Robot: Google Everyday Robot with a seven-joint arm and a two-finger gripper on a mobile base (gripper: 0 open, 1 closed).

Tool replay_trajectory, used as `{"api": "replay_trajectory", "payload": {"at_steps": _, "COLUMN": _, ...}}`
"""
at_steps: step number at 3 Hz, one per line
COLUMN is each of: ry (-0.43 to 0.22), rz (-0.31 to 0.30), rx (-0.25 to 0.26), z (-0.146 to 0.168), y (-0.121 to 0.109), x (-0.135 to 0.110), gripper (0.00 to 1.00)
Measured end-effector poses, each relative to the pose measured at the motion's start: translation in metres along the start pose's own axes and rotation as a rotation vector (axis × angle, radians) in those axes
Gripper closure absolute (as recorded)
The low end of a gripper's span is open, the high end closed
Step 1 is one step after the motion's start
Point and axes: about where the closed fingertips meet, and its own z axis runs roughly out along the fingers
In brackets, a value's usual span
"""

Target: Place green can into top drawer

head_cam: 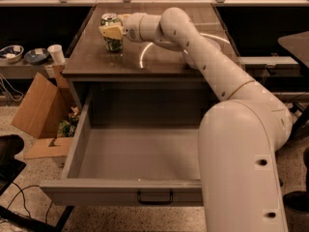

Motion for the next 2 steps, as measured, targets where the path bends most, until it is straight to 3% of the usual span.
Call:
{"api": "replay_trajectory", "payload": {"at_steps": 1, "ry": 0.0, "rz": 0.0, "rx": 0.0, "z": 0.0, "y": 0.0, "x": 0.0, "gripper": 0.99}}
{"api": "replay_trajectory", "payload": {"at_steps": 2, "ry": 0.052, "rz": -0.048, "rx": 0.009, "z": -0.016, "y": 0.001, "x": -0.015, "gripper": 1.0}}
